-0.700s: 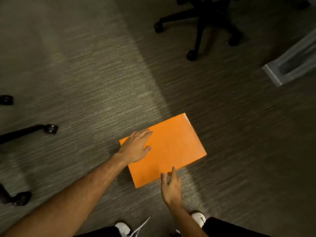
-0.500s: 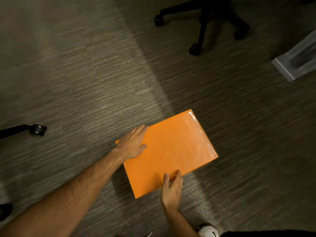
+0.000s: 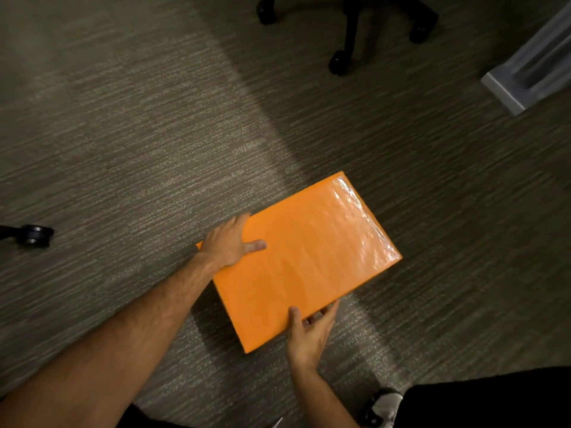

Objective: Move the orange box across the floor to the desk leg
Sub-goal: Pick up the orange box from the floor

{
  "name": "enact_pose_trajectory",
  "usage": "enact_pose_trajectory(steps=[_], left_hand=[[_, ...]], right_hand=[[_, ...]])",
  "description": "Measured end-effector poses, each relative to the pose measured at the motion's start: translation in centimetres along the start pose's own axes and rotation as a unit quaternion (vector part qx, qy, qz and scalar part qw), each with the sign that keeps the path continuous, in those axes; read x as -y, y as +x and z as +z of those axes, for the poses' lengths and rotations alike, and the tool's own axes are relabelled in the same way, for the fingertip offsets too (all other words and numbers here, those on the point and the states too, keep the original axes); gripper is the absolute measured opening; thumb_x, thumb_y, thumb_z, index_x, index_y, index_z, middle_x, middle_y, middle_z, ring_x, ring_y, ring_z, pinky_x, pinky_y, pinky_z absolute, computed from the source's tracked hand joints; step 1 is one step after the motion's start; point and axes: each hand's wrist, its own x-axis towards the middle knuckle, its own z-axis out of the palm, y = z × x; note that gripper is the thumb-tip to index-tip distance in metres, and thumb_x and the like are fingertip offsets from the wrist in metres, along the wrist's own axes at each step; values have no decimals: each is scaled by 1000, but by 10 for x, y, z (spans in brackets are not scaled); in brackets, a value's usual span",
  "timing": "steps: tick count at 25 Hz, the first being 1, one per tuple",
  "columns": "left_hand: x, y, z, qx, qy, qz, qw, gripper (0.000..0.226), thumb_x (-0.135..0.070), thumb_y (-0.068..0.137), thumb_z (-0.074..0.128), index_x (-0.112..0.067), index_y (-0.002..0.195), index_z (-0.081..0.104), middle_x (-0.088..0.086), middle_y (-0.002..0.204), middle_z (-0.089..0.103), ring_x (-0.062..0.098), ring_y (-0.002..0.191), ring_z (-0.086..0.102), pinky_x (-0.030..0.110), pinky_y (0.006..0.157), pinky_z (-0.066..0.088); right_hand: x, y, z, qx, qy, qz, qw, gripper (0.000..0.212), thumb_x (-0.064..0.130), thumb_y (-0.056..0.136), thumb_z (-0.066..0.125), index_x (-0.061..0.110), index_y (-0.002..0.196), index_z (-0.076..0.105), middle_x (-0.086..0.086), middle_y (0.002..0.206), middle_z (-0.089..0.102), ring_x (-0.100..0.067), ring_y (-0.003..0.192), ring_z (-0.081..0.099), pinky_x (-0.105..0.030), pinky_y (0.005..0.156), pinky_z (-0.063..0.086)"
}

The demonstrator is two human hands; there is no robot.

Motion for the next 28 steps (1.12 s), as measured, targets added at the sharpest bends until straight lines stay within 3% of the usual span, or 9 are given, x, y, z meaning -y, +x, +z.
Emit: enact_pose_trajectory(steps=[3,5,7,9,13,15,19,22,28], left_hand=[[-1,-2,0,-6,8,-51,999,113,-99,57,44,-25,143,39,11,133,60,39,114,58,49,86,48],[-1,-3,0,-15,5,-74,997,113,-100,55,42,-24,138,44,12,125,64,39,110,60,50,84,50],[-1,-8,1,-25,-13,-102,994,115,-100,56,41,-20,140,44,14,123,64,40,110,60,51,86,50],[0,-15,6,-45,-34,-136,989,119,-100,56,38,-15,138,45,17,122,64,41,110,59,51,87,49],[2,-27,23,-12,-139,-205,969,122,-100,55,43,-16,143,43,14,134,58,40,120,53,54,96,45],[1,-31,33,-6,-221,-213,952,112,-96,55,51,-21,139,50,8,130,61,36,117,57,52,96,47],[0,-35,42,-61,-382,-206,899,78,-83,51,72,-32,109,62,-11,98,69,22,96,68,38,77,52],[2,-30,41,-27,-431,-202,879,70,-65,62,82,-31,118,58,-9,103,68,19,95,66,36,75,49],[-11,-42,21,-24,-430,-209,878,63,-52,74,82,-22,125,59,2,112,68,24,96,64,39,83,50]], right_hand=[[8,-4,10,29,-21,7,999,92,26,103,54,26,157,-21,-15,167,16,-34,148,30,-37,116,29],[16,4,12,38,-9,10,999,90,24,105,50,22,157,-23,-16,169,6,-31,153,20,-27,117,20],[27,22,8,56,-24,-13,998,87,24,106,48,23,158,-22,-12,170,4,-28,155,15,-29,120,17],[37,46,-1,90,-59,-51,993,83,25,106,48,25,159,-16,-10,170,7,-25,153,18,-38,124,19],[60,92,-18,100,-73,-110,986,74,22,104,52,21,162,6,-9,165,28,-22,147,33,-38,120,30],[59,104,-24,92,-70,-111,987,69,29,103,55,26,162,18,-3,155,43,-19,138,45,-35,112,39],[38,105,-25,129,21,23,991,56,44,95,65,27,146,48,-4,127,69,-20,106,68,-38,88,56],[31,110,-22,150,81,53,984,79,40,83,81,30,150,41,-4,124,70,-25,106,70,-50,92,58],[54,102,-37,206,95,37,973,83,27,66,91,25,140,51,-5,117,74,-21,98,74,-33,72,62]])
